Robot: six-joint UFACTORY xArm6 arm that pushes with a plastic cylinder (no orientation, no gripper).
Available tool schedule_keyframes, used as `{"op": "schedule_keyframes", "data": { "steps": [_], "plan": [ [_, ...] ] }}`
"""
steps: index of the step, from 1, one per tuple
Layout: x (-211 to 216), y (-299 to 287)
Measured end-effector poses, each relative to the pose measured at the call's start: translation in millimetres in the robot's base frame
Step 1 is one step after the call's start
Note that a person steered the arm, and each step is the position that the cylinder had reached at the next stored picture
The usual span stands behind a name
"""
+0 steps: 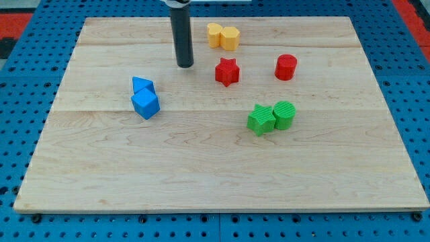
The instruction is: Place the red star towards the bottom of the red circle
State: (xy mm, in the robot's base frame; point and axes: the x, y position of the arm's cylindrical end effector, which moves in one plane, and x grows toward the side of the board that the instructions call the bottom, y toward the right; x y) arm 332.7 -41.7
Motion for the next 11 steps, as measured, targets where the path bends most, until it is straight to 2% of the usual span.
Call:
{"op": "schedule_keyframes", "data": {
  "steps": [1, 2, 3, 4, 5, 6, 7, 8, 9, 10, 11],
  "plan": [
    [-19, 87],
    [-18, 109],
    [17, 40],
    [39, 49],
    [44, 47],
    [78, 10],
    [89, 38],
    [51, 120],
    [40, 152],
    [85, 116],
    [89, 91]
  ]
}}
